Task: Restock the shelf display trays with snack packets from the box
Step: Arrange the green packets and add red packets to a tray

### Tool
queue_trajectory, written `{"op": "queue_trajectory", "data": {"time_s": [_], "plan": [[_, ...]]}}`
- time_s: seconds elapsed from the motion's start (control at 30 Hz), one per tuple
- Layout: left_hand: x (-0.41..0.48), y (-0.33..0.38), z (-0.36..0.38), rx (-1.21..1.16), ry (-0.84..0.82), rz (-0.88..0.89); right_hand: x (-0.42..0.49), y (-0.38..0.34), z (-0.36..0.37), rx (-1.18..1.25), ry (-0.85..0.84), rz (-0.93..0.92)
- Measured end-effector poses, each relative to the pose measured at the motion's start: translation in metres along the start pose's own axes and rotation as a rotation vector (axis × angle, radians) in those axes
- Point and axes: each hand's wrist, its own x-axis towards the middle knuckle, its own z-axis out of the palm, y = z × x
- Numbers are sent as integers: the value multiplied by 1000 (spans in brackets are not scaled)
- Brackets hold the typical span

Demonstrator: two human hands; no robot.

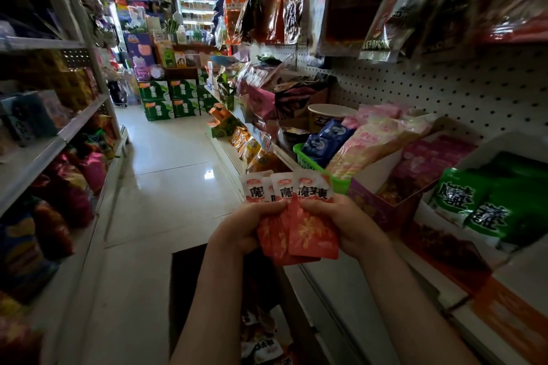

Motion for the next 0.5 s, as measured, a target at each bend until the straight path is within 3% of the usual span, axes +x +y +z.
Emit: {"op": "queue_trajectory", "data": {"time_s": [0.13,0.27,0.4,0.5], "plan": [[2,-1,7,-30,57,9,-2,-10,1,-69,123,-79],[3,2,13,-77,79,6,-6,-24,-7,29,205,-150],[5,5,21,-150,42,73,-10,-24,-4,53,76,-109],[5,10,36,4,73,109,-9,-22,6,26,-22,-144]]}}
